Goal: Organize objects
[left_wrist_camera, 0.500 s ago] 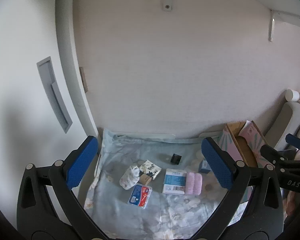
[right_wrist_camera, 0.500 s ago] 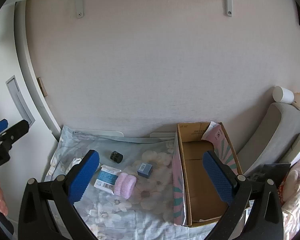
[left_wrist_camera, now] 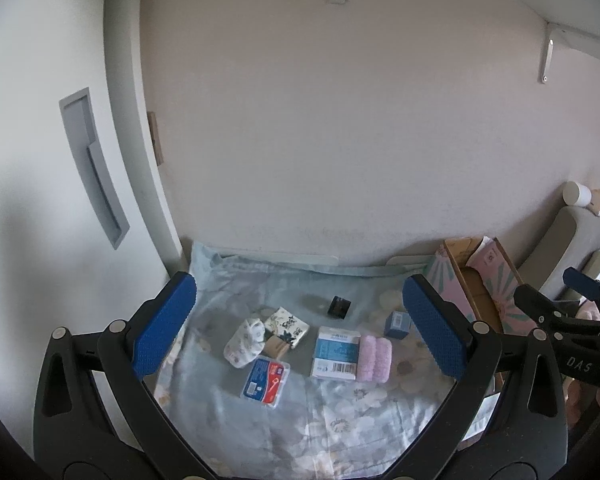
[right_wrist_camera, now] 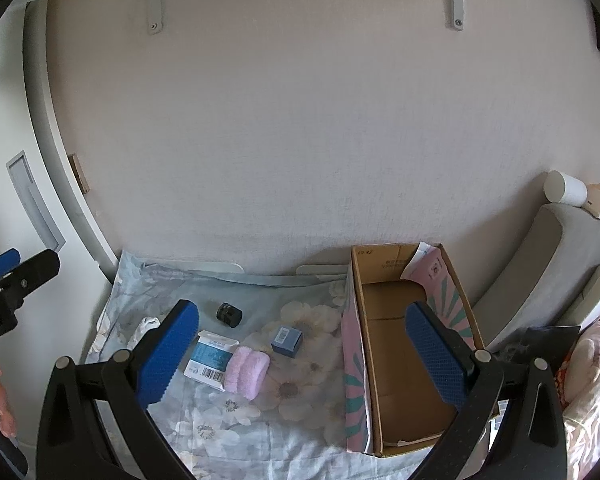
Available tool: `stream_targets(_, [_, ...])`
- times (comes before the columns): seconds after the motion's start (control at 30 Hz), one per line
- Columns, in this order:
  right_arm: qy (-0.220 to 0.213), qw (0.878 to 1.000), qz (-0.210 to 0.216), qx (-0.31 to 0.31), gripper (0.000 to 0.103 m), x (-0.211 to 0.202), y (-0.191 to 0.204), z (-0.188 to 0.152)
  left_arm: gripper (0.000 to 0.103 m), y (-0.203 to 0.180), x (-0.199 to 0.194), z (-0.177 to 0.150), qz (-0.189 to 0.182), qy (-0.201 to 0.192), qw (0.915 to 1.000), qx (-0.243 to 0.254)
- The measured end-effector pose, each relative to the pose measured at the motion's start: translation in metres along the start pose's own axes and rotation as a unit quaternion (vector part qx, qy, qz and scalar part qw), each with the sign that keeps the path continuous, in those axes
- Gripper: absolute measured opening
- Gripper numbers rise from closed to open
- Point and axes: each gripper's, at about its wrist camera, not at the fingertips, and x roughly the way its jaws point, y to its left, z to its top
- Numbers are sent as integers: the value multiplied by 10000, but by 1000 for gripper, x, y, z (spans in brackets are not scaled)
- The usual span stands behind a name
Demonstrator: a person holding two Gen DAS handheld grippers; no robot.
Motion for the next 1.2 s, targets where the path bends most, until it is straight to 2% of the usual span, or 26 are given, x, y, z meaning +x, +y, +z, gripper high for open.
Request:
stream_targets(0.37, [-30,10000,-64,31,103,0,-1,-4,103,4,1,-1,177,-47,9998,35])
stream_targets(1.2, [62,9999,-105,113,103,2,-3,-3,103,5,0,-3,-40,57,10000,28])
